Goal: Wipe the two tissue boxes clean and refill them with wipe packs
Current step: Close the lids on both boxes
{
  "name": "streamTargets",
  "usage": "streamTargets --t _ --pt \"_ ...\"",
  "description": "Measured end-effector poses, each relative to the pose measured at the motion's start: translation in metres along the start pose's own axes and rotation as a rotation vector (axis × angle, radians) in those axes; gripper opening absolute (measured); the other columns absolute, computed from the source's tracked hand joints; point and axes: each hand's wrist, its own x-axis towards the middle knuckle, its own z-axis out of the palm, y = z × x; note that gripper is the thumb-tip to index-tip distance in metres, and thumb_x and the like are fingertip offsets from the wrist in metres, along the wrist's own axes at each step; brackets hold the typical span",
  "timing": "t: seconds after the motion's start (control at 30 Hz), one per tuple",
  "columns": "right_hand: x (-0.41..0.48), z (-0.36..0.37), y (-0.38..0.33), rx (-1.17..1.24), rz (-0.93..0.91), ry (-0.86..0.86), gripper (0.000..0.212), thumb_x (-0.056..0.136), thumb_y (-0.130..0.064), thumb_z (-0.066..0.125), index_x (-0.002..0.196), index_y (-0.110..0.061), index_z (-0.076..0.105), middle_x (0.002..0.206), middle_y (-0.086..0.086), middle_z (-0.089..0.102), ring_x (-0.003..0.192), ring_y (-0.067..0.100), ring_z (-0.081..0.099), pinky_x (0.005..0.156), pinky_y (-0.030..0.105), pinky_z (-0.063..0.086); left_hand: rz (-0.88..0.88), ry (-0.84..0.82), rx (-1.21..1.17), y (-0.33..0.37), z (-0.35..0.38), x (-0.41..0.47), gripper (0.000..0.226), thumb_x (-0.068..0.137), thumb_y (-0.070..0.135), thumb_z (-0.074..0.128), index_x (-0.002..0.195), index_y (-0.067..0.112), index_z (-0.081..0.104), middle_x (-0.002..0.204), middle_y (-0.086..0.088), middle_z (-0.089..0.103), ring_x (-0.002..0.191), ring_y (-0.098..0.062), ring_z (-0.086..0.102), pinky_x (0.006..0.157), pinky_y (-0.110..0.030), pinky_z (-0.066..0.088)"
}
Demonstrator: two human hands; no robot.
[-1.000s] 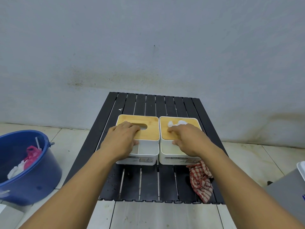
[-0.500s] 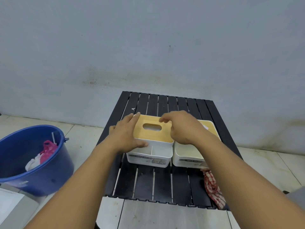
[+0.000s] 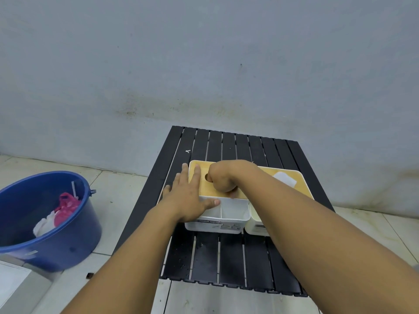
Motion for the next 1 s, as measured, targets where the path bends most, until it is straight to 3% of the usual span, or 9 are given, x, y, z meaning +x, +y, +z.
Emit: streamTargets --t 0.23,0.4,0.53,0.63,0.7,0.77,0.83,0.9,1.0 --pt "0.004 -0.008 -0.005 0.024 0.041 -0.093 0.022 0.099 -0.009 0.05 0.12 -0.012 0.054 0.113 0.017 0.06 0.066 0.027 0.067 0.083 0.042 0.06 -0.012 -0.025 -0.014 0.001 -0.001 -0.002 0.11 0.091 0.077 0.05 0.162 0.031 -0.021 0.17 -0.003 -0.028 0.161 -0.025 -0.005 0.126 -0.06 0.005" --pt "0.0 -0.008 -0.015 -0.016 0.067 0.013 0.01 0.101 -0.013 0.056 0.103 -0.006 0.048 0.083 0.01 0.051 0.06 0.019 0.053 0.061 0.028 0.046 -0.018 -0.018 -0.023 0.0 -0.003 0.0 0.108 0.091 0.078 0.049 0.161 0.034 -0.021 0.171 0.0 -0.026 0.16 -0.025 0.008 0.125 -0.063 0.008" --pt "0.0 -0.005 -0.001 0.018 0.024 0.019 0.038 0.093 -0.005 0.057 0.13 -0.009 0.061 0.104 0.011 0.062 0.078 0.027 0.069 0.068 0.036 0.058 -0.021 -0.026 -0.017 0.0 -0.003 0.0 0.108 0.092 0.077 0.049 0.161 0.033 -0.022 0.171 0.0 -0.025 0.16 -0.024 0.01 0.123 -0.064 0.01" --pt "-0.012 -0.002 0.02 0.289 -0.046 0.113 0.054 0.089 0.003 0.052 0.132 -0.026 0.066 0.118 -0.003 0.067 0.091 0.024 0.066 0.054 0.028 0.048 -0.022 -0.041 -0.009 0.0 -0.004 0.0 0.108 0.092 0.077 0.047 0.161 0.032 -0.022 0.171 0.0 -0.026 0.16 -0.024 0.012 0.123 -0.064 0.011" --pt "-0.017 0.006 0.037 0.713 -0.084 0.179 0.045 0.09 0.003 0.054 0.121 -0.025 0.071 0.114 -0.011 0.073 0.075 0.015 0.065 0.047 0.023 0.04 -0.023 -0.047 -0.006 0.0 -0.004 0.0 0.108 0.092 0.078 0.047 0.161 0.032 -0.022 0.171 0.0 -0.026 0.159 -0.025 0.015 0.123 -0.064 0.012" --pt "-0.017 0.014 0.044 0.869 -0.05 0.291 0.025 0.095 -0.009 0.062 0.109 -0.025 0.076 0.106 -0.01 0.076 0.066 0.012 0.062 0.054 0.024 0.047 -0.023 -0.047 -0.003 0.001 -0.005 0.0 0.107 0.092 0.077 0.046 0.161 0.032 -0.023 0.171 0.0 -0.026 0.158 -0.026 0.018 0.123 -0.064 0.012" --pt "-0.008 0.02 0.04 0.558 0.021 0.458 0.012 0.094 -0.032 0.068 0.099 -0.029 0.078 0.107 -0.008 0.072 0.087 0.014 0.062 0.078 0.034 0.054 -0.022 -0.047 0.0 0.001 -0.005 0.0 0.107 0.093 0.077 0.046 0.16 0.032 -0.023 0.17 0.0 -0.027 0.158 -0.027 0.018 0.123 -0.065 0.012" --pt "0.003 0.025 0.032 0.114 0.006 0.6 0.019 0.091 -0.049 0.067 0.099 -0.036 0.079 0.119 -0.004 0.06 0.114 0.022 0.05 0.098 0.043 0.043 -0.021 -0.05 -0.002 0.001 -0.005 0.0 0.107 0.093 0.077 0.047 0.161 0.032 -0.023 0.17 0.0 -0.027 0.158 -0.027 0.017 0.123 -0.065 0.012" --pt "0.015 0.021 0.027 -0.06 -0.205 0.677 0.01 0.092 -0.043 0.069 0.094 -0.041 0.079 0.162 -0.007 0.024 0.15 0.033 0.01 0.12 0.055 0.011 -0.019 -0.05 0.007 0.0 -0.005 0.001 0.106 0.093 0.076 0.046 0.161 0.032 -0.022 0.17 -0.001 -0.027 0.159 -0.027 0.017 0.122 -0.066 0.011"
